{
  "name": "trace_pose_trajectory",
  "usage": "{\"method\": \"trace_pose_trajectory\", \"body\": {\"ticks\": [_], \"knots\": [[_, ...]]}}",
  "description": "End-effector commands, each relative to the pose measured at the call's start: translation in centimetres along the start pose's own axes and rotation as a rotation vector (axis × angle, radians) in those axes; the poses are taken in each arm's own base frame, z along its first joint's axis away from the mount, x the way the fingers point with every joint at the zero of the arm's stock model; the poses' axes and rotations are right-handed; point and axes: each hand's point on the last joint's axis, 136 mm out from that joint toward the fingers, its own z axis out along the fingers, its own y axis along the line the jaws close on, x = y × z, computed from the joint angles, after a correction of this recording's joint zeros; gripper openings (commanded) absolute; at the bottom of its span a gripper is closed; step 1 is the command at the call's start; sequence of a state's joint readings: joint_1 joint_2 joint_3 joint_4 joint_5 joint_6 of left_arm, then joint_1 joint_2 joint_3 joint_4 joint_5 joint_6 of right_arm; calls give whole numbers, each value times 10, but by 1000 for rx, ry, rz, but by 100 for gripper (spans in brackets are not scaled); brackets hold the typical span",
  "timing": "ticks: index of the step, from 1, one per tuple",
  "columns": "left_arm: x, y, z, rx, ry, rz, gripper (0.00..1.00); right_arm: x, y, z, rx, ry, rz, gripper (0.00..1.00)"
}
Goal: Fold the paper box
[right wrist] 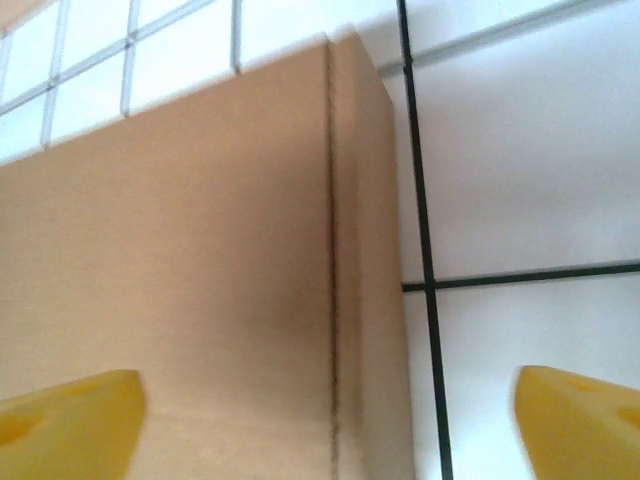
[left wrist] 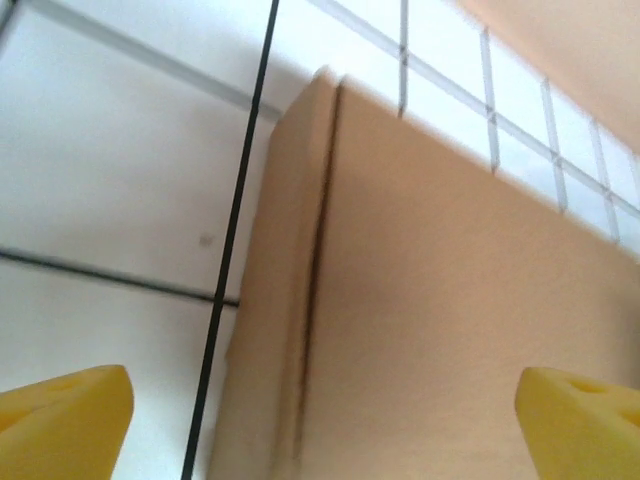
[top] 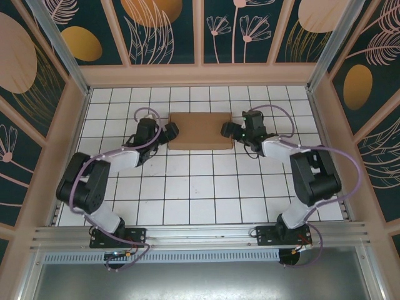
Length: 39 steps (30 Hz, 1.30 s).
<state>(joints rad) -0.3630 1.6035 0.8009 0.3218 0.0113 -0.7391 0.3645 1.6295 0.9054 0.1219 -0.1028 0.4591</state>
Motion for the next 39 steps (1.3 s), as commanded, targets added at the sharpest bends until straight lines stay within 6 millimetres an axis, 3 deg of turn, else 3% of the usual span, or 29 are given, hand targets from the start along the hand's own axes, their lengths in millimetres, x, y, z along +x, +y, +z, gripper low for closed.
{"method": "trace_pose_trajectory", "body": {"ticks": [1,3,6,9,11,13,16,19,21,24,28,31,35,37,39], "knots": [[-78,-36,-49,22,-214,77,99,-62,26,-58,-42,-223,-32,99],[-104,-52,-87,51,-307,126,99,-85,37,-96,-67,-345,-61,99],[-123,-63,-140,87,-450,251,99,-101,46,-147,-73,-515,-176,99],[-131,-37,-178,-13,-595,255,99,-112,25,-181,51,-657,-169,99],[-116,-23,-187,-37,-645,385,99,-109,17,-188,103,-692,-248,99],[-90,-15,-181,-43,-658,669,99,-97,14,-186,117,-703,-375,99],[-77,31,-173,-143,-691,633,99,-79,2,-185,105,-790,-410,99],[-63,73,-155,-196,-604,606,99,-57,-6,-189,48,-894,-466,99],[-57,105,-149,-273,-592,534,99,-54,-38,-180,163,-877,-416,99],[-57,132,-144,-301,-594,463,99,-51,-81,-169,281,-846,-380,99],[-76,135,-151,-314,-711,418,99,-38,-120,-153,313,-813,-331,99],[-81,130,-142,-283,-731,455,99,-33,-122,-145,258,-835,-392,99],[-76,138,-129,-275,-741,462,99,-28,-139,-140,251,-853,-345,99],[-75,132,-98,-251,-597,518,99,-33,-144,-116,233,-734,-332,99],[-79,142,-103,-298,-624,471,99,-37,-148,-105,185,-680,-314,99]]}}
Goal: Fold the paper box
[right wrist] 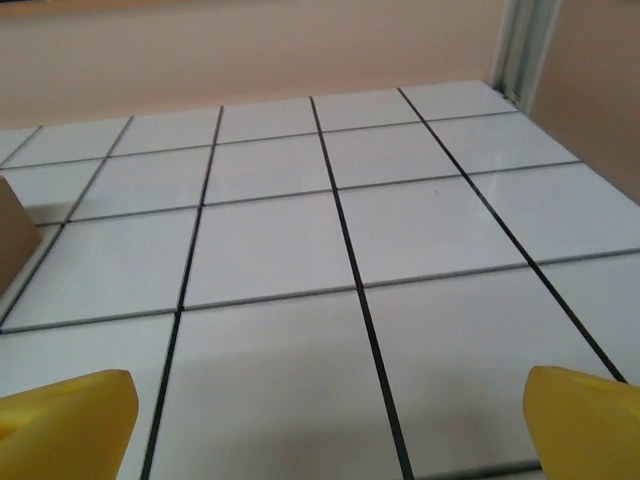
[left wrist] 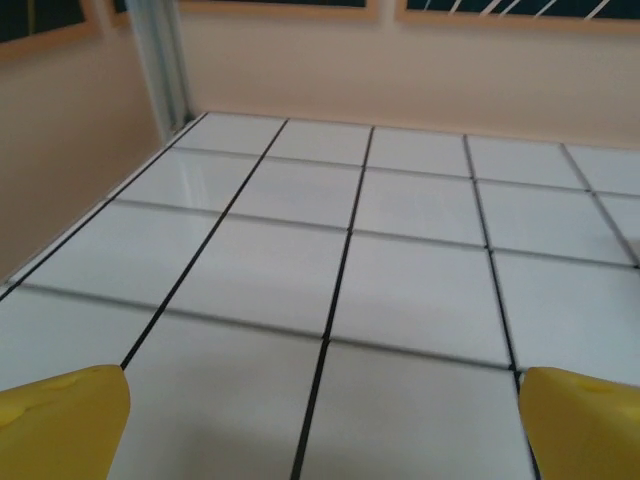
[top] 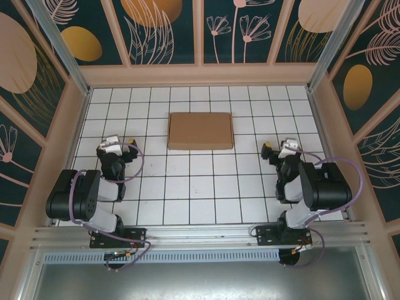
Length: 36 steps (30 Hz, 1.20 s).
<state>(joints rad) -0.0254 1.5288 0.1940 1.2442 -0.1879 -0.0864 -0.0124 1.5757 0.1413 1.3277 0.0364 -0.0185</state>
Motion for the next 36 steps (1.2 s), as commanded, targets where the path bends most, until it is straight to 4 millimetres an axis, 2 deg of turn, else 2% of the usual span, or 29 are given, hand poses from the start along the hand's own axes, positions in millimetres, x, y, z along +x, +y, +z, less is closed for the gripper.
{"method": "trace_pose_trajectory", "body": {"ticks": [1,36], "knots": [[-27,-1,9,1,-77,-18,99,-34,7,13,-103,-81,51,99],[-27,-1,6,2,-82,-14,99,-33,7,16,-79,-73,35,99]]}}
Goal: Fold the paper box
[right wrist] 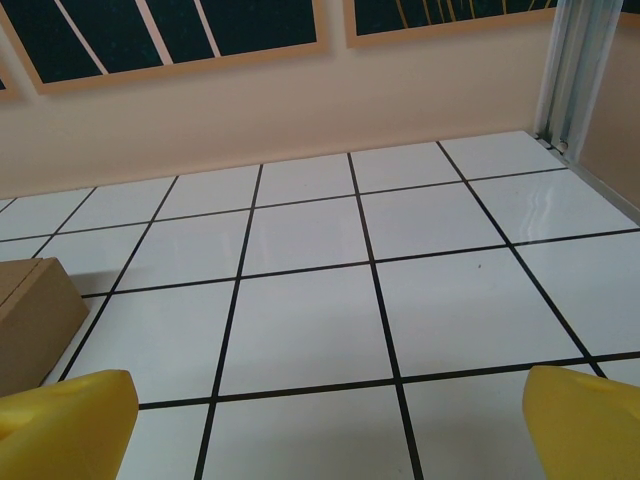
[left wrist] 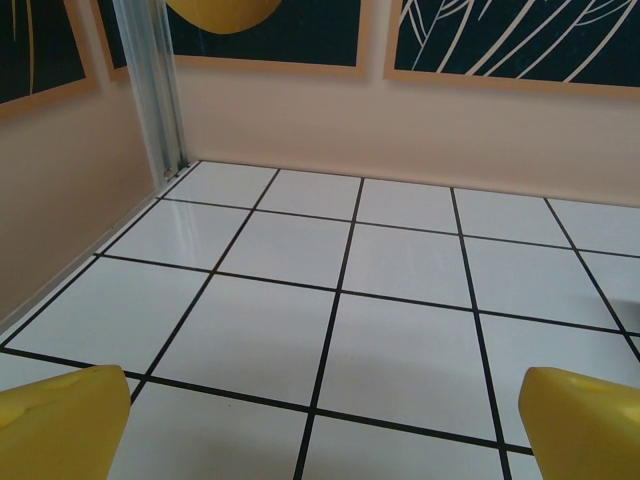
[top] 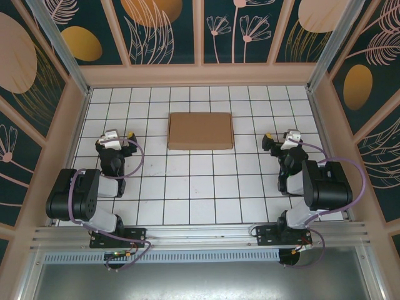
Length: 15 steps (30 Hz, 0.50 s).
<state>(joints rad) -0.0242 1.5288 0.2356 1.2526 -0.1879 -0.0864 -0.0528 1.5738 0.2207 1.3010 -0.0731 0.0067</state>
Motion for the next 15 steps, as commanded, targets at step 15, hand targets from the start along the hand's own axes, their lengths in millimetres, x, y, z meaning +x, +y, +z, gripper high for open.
{"method": "trace_pose_trajectory", "body": {"ticks": [15], "knots": [[-9,2,-1,-1,-33,-6,99,-7,2,1,-2,-21,1,99]]}}
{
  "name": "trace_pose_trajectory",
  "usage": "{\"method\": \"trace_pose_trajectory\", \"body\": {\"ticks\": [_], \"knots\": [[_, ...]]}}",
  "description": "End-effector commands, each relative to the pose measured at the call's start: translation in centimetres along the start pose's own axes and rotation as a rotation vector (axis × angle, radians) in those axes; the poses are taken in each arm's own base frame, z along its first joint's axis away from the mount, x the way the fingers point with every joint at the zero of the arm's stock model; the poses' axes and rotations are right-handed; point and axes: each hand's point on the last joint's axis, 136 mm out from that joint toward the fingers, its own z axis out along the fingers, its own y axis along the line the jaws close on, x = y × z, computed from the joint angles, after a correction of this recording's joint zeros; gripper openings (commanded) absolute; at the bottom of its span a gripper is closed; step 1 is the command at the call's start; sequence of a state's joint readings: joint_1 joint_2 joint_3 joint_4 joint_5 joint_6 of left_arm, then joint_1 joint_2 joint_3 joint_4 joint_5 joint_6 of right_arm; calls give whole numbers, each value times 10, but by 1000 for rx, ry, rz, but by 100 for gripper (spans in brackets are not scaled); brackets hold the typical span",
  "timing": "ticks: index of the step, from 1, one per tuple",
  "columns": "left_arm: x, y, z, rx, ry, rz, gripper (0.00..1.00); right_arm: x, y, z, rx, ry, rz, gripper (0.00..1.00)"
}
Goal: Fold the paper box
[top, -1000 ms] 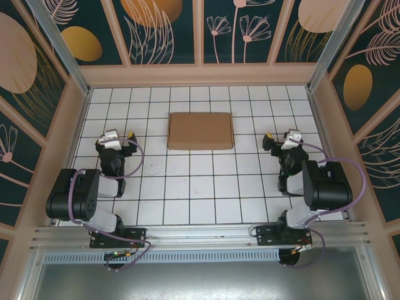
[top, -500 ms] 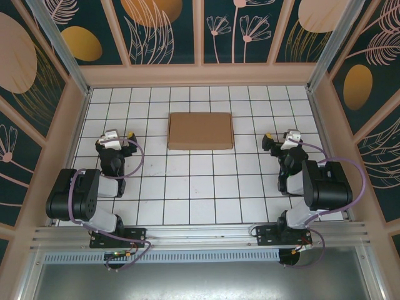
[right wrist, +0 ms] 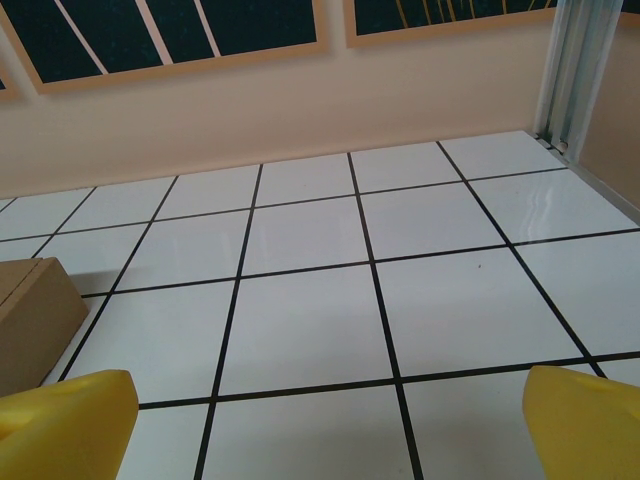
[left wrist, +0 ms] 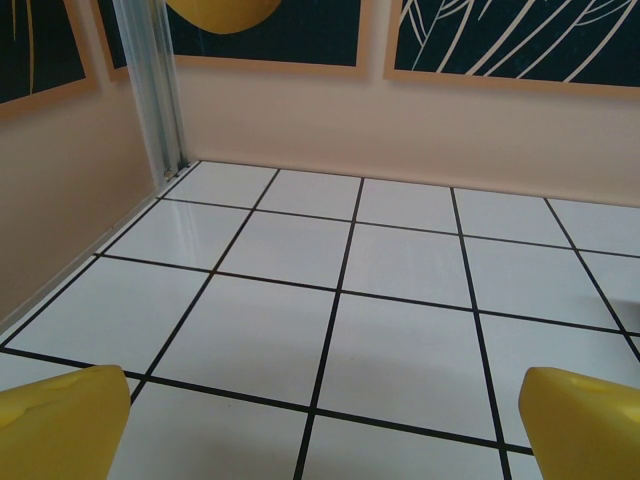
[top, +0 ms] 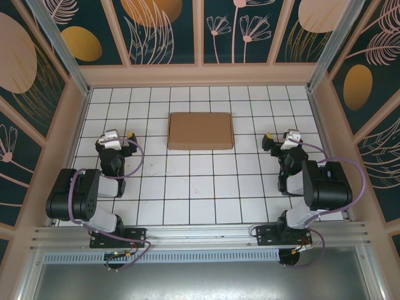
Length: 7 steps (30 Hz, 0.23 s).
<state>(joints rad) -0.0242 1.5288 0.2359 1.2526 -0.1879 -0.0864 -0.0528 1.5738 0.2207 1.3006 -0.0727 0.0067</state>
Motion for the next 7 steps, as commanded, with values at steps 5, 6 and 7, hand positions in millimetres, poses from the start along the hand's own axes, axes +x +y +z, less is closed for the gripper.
{"method": "trace_pose_trajectory", "body": {"ticks": [5,6,7], "knots": [[-9,2,0,1,-31,-5,99,-7,2,1,-2,-21,0,99],[-9,2,-2,2,-35,-6,99,-8,2,1,-2,-23,-1,99],[-9,2,-1,1,-33,-6,99,-7,2,1,-1,-21,0,99]]}}
